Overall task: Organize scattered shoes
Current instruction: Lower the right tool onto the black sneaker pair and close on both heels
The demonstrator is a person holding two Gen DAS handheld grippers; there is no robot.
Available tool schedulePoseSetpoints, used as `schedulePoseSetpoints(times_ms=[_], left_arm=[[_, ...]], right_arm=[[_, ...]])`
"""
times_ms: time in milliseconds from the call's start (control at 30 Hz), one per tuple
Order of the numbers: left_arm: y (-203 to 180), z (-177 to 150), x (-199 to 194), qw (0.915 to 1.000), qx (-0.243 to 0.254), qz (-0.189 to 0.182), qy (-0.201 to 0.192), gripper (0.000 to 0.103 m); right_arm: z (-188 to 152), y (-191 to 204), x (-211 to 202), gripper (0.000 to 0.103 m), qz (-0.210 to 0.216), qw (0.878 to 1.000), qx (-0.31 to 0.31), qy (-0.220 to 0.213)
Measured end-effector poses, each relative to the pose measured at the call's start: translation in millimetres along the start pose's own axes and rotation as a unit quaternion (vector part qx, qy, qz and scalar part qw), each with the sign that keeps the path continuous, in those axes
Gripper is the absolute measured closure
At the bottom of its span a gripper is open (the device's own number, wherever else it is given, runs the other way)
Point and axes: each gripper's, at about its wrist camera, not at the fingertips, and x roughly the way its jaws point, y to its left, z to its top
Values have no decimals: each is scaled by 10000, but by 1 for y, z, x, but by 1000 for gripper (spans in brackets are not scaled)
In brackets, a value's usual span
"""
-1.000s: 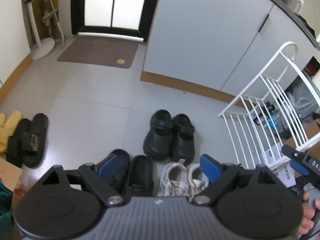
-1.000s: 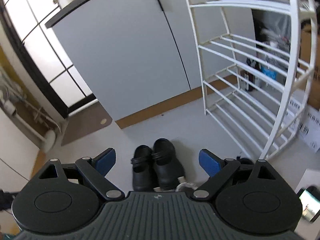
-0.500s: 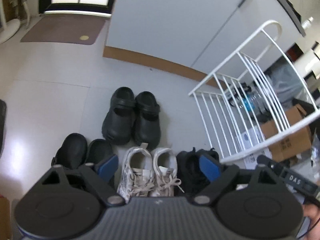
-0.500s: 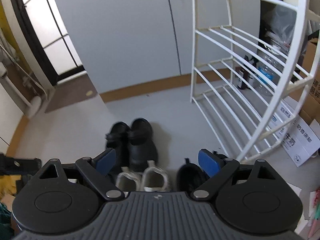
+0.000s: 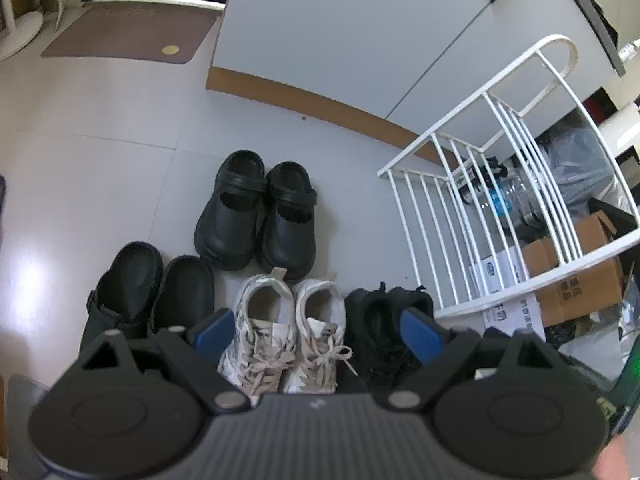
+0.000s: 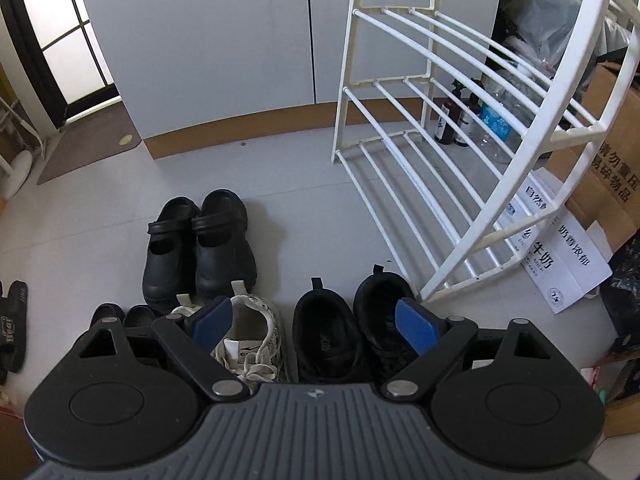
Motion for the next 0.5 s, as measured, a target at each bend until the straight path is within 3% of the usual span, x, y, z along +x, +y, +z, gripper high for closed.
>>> schedulePoseSetpoints(times_ms=[133, 500], left_arm=[[-1, -4, 9, 9998, -53, -21, 164, 11], [-20, -13, 22, 9959, 749, 437, 244, 11]], right_arm=[[-5, 6, -2, 11, -80, 9998, -173, 16], [-23, -13, -18, 11, -38, 9998, -98, 189]])
